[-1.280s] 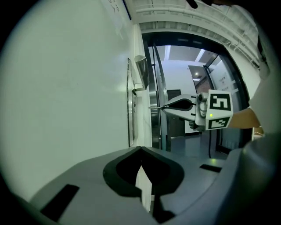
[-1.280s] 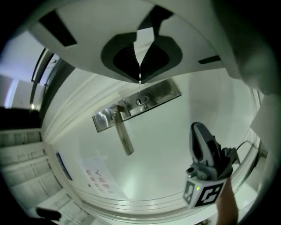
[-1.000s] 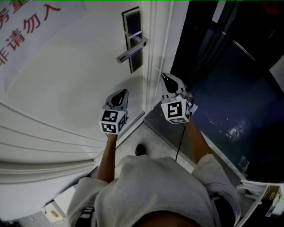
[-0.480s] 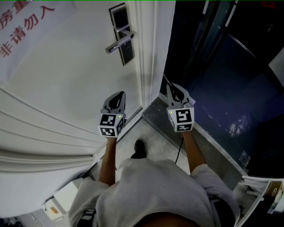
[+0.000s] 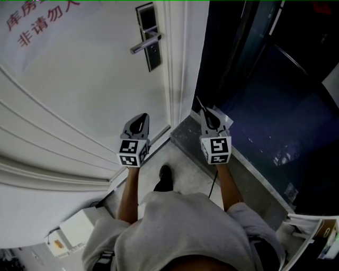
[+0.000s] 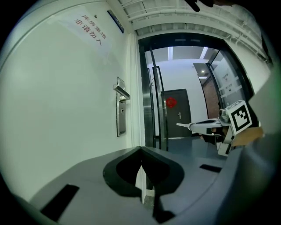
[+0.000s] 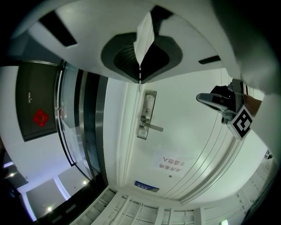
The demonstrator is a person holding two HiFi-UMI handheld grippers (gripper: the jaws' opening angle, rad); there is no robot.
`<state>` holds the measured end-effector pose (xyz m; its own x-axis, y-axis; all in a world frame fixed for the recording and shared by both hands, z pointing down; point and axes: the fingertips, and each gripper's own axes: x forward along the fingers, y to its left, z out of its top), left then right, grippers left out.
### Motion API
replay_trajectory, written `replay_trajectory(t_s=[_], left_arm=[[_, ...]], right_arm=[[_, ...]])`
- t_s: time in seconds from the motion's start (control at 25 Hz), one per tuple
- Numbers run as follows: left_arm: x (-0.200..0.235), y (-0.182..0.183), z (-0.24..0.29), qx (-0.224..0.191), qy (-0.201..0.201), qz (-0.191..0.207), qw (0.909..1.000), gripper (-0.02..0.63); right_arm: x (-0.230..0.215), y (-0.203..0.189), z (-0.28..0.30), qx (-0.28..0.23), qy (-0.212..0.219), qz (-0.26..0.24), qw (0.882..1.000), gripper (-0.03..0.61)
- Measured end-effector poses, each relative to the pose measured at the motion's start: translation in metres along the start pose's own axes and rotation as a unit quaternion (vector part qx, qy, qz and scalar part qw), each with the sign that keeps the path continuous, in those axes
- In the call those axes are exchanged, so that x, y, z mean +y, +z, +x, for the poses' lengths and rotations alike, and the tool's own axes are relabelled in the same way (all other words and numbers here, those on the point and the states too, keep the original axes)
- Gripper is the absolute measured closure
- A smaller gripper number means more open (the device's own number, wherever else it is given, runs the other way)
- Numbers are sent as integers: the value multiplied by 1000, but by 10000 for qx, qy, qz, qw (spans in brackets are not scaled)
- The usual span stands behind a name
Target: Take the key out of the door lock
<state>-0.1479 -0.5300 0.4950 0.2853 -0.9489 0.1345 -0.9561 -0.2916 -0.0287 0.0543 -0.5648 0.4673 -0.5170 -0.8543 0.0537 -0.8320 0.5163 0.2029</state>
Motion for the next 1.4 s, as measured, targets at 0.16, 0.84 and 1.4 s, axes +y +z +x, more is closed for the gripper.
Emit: replay_trajectory(t_s=[0.16,0.84,1.4], left_arm=[[-6,1,-16,-35,71,23,10000,595],[-11,-3,-61,-90,225,34,9997,595],[-23,-5,-78,-103,254,56,9996,595]], right_arm=[[5,1,-16,-27,20,-39,10000,549],[28,5,-54,-48,37,-192,9998,549],[35,5,-70,-80,51,-159,9998,549]])
